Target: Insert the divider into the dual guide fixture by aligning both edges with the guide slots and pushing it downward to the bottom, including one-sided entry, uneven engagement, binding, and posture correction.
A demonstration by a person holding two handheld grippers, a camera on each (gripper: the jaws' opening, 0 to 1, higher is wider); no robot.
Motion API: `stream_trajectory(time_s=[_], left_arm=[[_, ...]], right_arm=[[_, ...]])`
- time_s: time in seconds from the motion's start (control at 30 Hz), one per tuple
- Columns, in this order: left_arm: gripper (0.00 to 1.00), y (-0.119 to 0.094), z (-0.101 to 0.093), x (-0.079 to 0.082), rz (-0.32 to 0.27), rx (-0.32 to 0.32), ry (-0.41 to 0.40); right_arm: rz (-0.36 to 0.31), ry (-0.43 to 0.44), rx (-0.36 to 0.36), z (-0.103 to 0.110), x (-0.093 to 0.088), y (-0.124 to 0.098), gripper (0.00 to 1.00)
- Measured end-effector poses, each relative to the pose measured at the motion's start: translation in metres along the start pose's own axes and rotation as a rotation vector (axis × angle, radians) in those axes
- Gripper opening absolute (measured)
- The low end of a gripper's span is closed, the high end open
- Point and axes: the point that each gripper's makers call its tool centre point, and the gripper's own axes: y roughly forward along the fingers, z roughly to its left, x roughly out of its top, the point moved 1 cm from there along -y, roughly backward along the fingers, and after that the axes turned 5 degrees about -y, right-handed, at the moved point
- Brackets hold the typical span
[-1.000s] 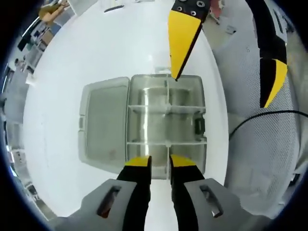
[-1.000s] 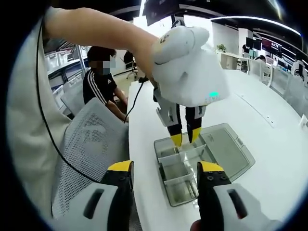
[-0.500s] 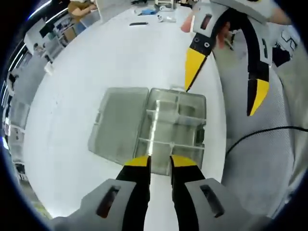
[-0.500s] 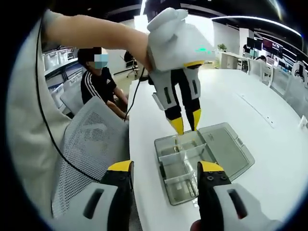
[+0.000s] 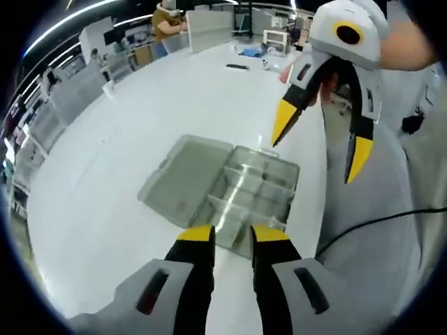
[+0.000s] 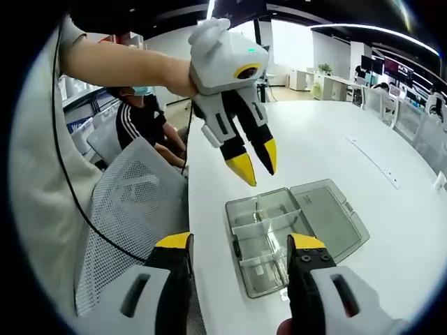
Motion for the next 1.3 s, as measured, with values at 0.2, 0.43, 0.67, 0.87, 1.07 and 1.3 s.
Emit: stream_trajectory(time_s=[0.2, 0.43, 0.67, 0.87, 1.07, 1.3], left_arm=[[0.24, -0.016, -0.006, -0.005, -0.138, 0.051, -0.13], [0.3, -0.035, -0.016, -0.02, -0.219, 0.097, -0.23], [0.36, -0.046, -0.029, -0.017, -0.318, 0.117, -0.265], [0.38, -0.049, -0.042, -0.011, -0.346, 0.124, -0.244], [0.41, -0.049, -0.05, -0.008, -0.372, 0.127, -0.229], [0.43, -0.047, -0.057, -0.007, -0.395, 0.113, -0.227]], right_arm=[[0.006, -0.011, -0.007, -0.001, -0.001, -0.001, 0.52], [-0.003, -0.009, -0.021, -0.002, -0.006, -0.005, 0.52], [-0.012, -0.002, -0.04, -0.005, -0.012, -0.013, 0.52], [-0.014, 0.004, -0.052, -0.006, -0.017, -0.018, 0.53], [-0.019, 0.014, -0.066, -0.009, -0.021, -0.024, 0.54], [-0.013, 0.02, -0.076, -0.01, -0.026, -0.029, 0.54]])
